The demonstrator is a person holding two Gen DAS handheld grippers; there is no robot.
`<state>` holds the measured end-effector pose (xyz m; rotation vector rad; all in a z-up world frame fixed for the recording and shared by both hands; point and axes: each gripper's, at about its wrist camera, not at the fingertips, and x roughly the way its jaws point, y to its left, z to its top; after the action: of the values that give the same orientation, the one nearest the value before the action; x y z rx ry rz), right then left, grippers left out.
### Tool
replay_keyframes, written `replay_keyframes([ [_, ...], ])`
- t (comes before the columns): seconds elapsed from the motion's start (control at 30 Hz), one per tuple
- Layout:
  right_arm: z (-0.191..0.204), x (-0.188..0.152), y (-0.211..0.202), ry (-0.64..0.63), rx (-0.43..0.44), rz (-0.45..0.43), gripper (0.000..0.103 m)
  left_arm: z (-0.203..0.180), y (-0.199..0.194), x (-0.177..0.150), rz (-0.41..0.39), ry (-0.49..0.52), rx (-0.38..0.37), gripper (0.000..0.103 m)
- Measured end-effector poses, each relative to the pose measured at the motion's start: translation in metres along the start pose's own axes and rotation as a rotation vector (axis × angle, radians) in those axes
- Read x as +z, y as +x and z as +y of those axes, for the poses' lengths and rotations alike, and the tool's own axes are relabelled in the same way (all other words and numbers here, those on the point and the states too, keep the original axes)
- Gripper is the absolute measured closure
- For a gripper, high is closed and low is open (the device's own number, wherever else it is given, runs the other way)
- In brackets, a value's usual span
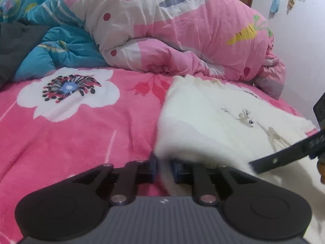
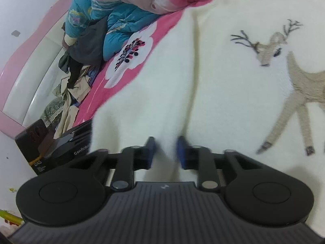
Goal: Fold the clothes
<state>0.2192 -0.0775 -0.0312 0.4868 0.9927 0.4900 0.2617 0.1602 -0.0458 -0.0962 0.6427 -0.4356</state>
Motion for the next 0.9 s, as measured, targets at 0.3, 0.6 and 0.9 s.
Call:
replay_keyframes([
  [0.3,0.021,-0.002,-0.023,-0.163,-0.133,-0.084,0.099,0.014,-0.006,-0.004,-0.018,-0.065,-0.011,0.090],
  [0.6,0.019,-0.008,-0.012,-0.270,-0.220,-0.063,0.093,0.030,-0.005,-0.006,0.014,-0.165,-0.049,0.073],
  [0.9,0.070,-0.007,-0.035,-0.536,-0.275,-0.160,0.078,0.049,-0.055,0.004,-0.079,-0.300,0.004,0.053],
])
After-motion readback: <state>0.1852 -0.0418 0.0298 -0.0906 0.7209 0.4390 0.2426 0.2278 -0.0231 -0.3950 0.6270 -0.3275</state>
